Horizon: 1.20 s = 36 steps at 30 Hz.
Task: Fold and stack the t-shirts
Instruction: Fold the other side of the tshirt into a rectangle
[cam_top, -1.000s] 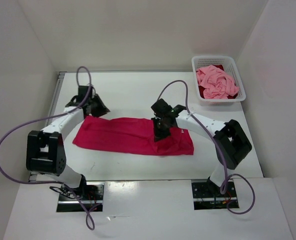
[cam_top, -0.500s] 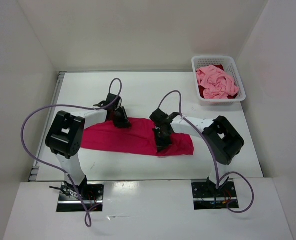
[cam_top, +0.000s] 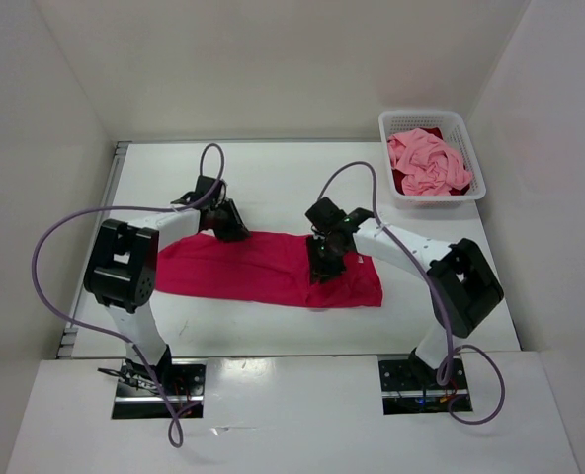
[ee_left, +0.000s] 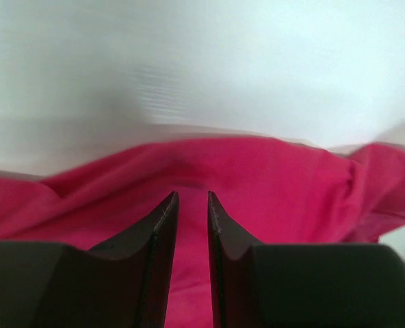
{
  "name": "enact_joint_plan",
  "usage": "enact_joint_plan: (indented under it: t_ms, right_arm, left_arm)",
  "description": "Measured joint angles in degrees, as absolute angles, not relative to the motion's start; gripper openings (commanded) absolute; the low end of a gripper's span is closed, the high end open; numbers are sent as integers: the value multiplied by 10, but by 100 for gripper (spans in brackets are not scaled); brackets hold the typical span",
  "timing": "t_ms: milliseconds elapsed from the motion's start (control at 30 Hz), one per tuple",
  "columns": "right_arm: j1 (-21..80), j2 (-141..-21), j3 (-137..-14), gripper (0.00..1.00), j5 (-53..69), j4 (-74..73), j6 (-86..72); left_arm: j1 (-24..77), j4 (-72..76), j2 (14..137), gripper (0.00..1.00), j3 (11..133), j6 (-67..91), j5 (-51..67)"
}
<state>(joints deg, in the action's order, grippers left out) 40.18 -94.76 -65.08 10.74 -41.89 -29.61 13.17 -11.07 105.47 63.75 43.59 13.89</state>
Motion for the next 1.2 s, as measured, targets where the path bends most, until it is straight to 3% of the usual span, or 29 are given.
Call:
enact_joint_plan:
  t_ms: [133, 400, 500, 667, 967, 1100, 1167, 1200]
  right_arm:
    - [373, -951, -652, 41, 34, -418, -302]
    - [374, -990, -652, 46, -13, -415, -310]
    - [373, -996, -652, 34, 1, -413, -308]
    - [374, -998, -651, 26, 44, -412, -306]
    - [374, -976, -601, 26, 125, -413, -307]
    - [374, -961, -583, 46, 144, -413, -315]
    - [374, -947, -582, 46, 147, -415, -318]
    - [373, -939, -583, 41, 147, -417, -319]
  left_arm:
    - [166, -113, 1025, 31, 647, 436, 143]
    - [329, -108, 1061, 31, 715, 431, 194]
    - [362, -108, 1098, 32, 737, 420, 214]
    - [360, -111, 1152, 32, 756, 409, 215]
    - [350, -113, 1195, 32, 795, 409, 208]
    - [343, -108, 1199, 32, 801, 412, 208]
    - [338, -105, 1199, 32, 801, 416, 208]
    - [335, -104, 1199, 32, 801, 420, 208]
